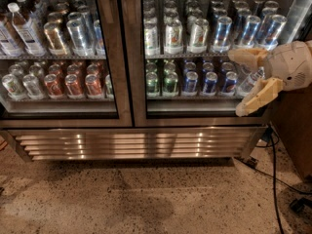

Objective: Open right fridge door

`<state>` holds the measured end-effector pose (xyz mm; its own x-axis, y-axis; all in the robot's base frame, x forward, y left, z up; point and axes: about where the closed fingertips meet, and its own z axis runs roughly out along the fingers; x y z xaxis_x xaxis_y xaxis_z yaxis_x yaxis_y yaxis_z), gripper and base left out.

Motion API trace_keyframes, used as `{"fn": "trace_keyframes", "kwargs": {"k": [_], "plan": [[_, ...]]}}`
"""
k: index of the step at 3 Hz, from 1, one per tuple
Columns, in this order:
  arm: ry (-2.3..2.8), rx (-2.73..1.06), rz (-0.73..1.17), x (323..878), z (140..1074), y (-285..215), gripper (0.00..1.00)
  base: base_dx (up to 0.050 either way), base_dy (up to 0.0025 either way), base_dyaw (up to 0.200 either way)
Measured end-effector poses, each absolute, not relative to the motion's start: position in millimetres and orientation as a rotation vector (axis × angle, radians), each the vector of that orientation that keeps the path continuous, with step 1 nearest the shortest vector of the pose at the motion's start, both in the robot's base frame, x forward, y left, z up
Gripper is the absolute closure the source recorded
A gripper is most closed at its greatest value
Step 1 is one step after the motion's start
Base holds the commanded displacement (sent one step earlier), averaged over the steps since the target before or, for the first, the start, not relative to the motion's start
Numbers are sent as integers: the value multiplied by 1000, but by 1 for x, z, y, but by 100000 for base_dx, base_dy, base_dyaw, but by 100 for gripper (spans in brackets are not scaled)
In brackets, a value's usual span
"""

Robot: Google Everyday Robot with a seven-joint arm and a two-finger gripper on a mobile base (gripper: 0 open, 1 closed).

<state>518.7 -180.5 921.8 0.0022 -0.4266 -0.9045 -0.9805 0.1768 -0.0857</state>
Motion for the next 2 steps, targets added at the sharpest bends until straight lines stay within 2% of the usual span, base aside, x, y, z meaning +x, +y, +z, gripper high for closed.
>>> {"fn": "trace_keyframes", "kwargs": {"k": [2], "plan": [[1570,-1387,790,519,922,-180,0,4901,-1,16]]}}
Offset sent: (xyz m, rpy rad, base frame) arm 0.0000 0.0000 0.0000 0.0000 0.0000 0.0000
